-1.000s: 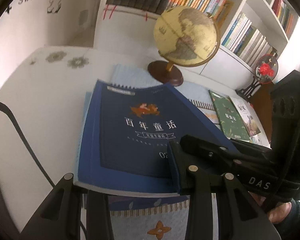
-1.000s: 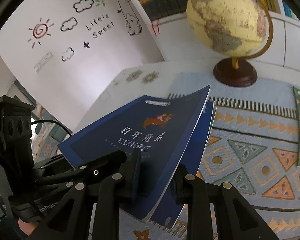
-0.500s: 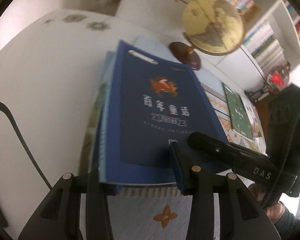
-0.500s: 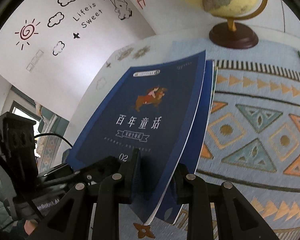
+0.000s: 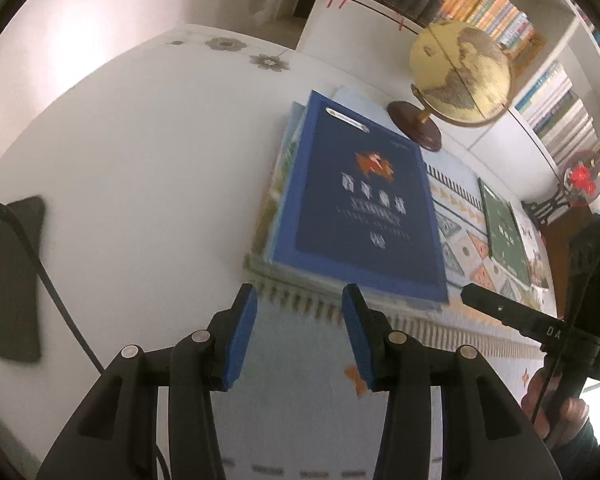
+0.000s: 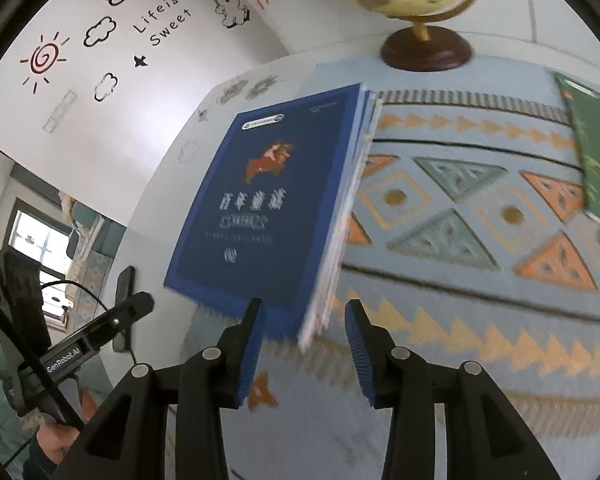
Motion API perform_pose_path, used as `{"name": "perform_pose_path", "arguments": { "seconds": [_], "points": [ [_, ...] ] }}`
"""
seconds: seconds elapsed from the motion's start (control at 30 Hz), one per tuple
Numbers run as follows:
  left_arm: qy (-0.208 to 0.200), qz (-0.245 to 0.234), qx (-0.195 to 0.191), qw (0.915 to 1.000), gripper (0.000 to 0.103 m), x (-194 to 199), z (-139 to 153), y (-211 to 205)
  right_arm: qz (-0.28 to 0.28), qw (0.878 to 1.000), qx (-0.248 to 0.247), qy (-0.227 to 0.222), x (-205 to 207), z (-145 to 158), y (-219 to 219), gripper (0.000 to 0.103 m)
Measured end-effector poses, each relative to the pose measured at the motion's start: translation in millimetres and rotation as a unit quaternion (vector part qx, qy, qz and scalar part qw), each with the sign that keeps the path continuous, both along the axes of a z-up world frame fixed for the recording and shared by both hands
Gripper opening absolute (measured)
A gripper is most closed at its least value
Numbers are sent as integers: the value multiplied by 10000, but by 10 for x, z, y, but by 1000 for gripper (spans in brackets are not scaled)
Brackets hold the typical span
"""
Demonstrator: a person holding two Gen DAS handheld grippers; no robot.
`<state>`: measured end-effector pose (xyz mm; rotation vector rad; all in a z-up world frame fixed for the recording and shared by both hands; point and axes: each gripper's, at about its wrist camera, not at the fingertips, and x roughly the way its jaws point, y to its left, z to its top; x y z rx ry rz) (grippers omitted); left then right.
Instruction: Organize books
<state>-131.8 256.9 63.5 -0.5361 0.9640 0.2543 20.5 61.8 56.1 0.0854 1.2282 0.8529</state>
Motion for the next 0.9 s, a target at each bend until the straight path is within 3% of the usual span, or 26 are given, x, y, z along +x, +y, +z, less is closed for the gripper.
{"name": "perform_pose_path", "arguments": {
  "seconds": [0.17, 0.47, 0.77, 0.9],
  "points": [
    [-15, -88, 54, 9999, 42, -131, 130, -493, 79, 9999, -132, 11, -201, 18, -483, 47],
    [-269, -540, 114, 9981, 42, -243, 404, -1710, -154, 9998, -128, 11, -577, 129, -1667, 47],
    [-244, -1212, -49, 9923, 43, -286, 362, -2853, -540, 9982, -225, -144, -779, 277, -2699, 49],
    [-211, -1593, 73, 9870, 43, -273, 394, -3166, -804, 9966, -190, 16, -825, 239, -3041, 49]
  ]
}}
